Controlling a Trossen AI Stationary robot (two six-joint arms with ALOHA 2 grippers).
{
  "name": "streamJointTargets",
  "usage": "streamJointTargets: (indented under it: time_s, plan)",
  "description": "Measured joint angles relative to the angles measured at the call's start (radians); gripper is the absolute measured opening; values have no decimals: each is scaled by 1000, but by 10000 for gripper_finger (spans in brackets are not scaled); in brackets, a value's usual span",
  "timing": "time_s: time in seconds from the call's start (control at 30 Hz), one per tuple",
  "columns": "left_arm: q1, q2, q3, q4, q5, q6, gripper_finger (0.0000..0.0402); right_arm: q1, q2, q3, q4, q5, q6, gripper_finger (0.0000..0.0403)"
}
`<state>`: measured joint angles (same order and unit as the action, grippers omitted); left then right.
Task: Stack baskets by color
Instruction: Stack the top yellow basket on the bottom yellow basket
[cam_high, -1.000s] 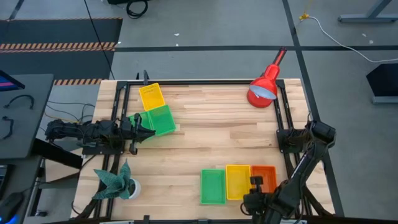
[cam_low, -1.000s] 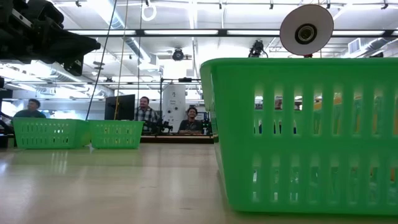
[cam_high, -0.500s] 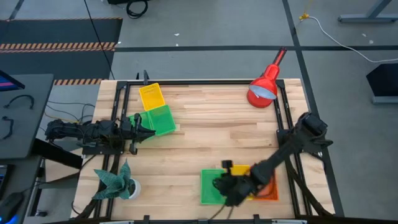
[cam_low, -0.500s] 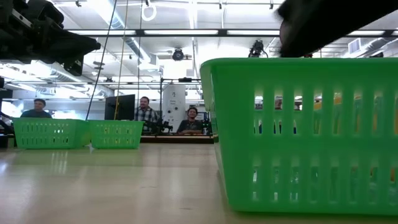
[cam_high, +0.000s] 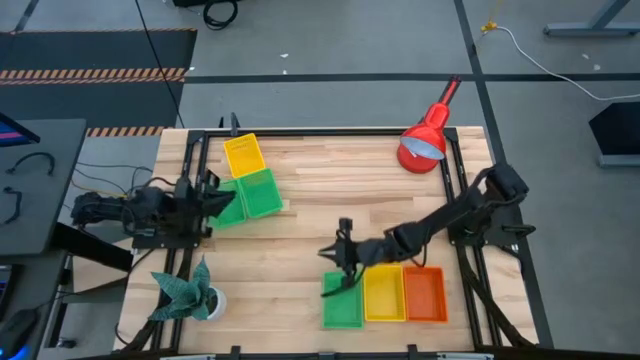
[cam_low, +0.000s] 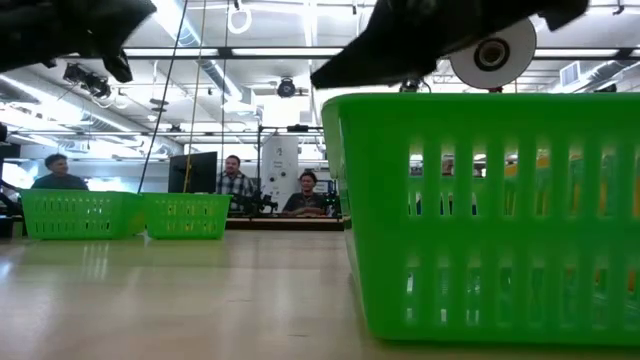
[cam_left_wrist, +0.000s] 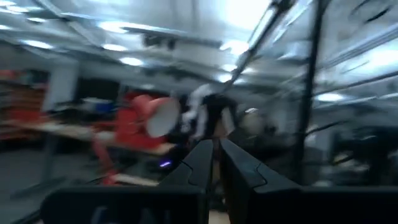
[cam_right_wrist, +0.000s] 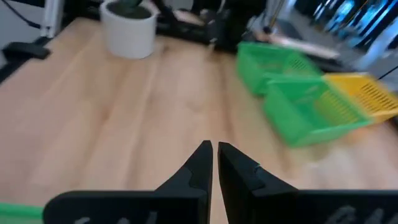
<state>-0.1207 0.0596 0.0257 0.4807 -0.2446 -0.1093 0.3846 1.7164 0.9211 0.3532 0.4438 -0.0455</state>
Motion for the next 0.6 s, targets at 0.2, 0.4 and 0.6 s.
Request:
streamJointTargets:
  time_s: [0.2, 0.4, 0.6]
  plan:
    - [103, 223, 193, -230, -193, -9, 33, -57, -103, 0, -72, 1, -20, 30]
    - [293, 587, 545, -667, -256, -144, 17, -43, -164, 0, -177, 0, 52, 30]
    - [520, 924, 896, -1088, -252, -247, 7, 8, -173, 0, -217, 0, 76, 30]
